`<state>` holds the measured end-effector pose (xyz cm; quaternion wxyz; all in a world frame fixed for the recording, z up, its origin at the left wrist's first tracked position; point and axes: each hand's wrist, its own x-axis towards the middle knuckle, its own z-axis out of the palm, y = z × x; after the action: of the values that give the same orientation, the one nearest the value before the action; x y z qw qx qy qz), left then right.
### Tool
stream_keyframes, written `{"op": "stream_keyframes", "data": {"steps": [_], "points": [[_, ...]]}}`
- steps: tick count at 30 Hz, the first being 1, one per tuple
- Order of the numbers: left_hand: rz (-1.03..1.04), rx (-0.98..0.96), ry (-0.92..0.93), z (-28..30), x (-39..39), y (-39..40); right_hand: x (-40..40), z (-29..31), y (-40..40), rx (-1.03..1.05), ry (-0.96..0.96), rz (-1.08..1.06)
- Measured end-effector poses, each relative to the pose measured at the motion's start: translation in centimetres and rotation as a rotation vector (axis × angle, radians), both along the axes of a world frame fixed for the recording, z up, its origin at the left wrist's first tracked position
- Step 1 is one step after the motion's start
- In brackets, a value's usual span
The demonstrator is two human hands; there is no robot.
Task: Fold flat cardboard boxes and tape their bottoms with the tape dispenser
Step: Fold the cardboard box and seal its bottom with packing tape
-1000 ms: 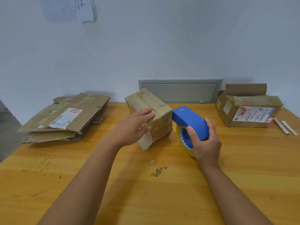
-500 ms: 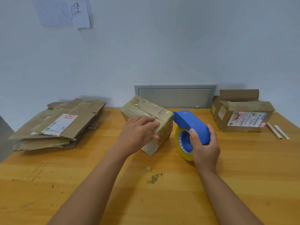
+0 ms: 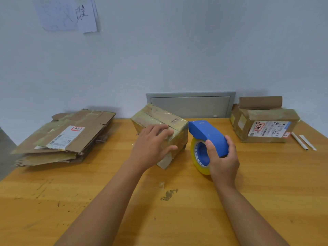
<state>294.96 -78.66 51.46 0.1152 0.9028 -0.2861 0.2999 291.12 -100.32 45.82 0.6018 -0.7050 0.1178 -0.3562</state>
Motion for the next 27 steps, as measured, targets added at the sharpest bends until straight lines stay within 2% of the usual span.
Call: {"op": "stream_keyframes", "data": {"steps": [9, 11, 13, 16, 18, 22, 27], "points": [[0.115, -0.173, 0.020, 0.0, 0.3, 0.8, -0.3, 1.5, 0.1, -0.006, 0.053, 0.070], [0.144, -0.189, 0.071, -0.1, 0.2, 1.1, -0.5, 2.3, 0.3, -0.179, 0.074, 0.092], [0.156, -0.165, 0.076, -0.3, 0.2, 1.1, -1.1, 2.9, 0.6, -0.447, 0.118, 0.120], [0.158, -0.216, 0.053, -0.4, 0.2, 0.9, -2.1, 3.1, 1.1, -0.825, 0.302, 0.180], [0.141, -0.271, 0.057, -0.5, 0.0, 0.9, -3.0, 2.9, 1.2, -0.991, 0.424, 0.227], [0.109, -0.338, 0.026, -1.0, -0.7, 1.3, -5.0, 1.7, 2.0, -1.216, 0.483, 0.309], [0.118, -0.514, 0.024, 0.3, -1.6, 1.7, -6.1, 1.3, 3.0, -1.254, 0.530, 0.443]]}}
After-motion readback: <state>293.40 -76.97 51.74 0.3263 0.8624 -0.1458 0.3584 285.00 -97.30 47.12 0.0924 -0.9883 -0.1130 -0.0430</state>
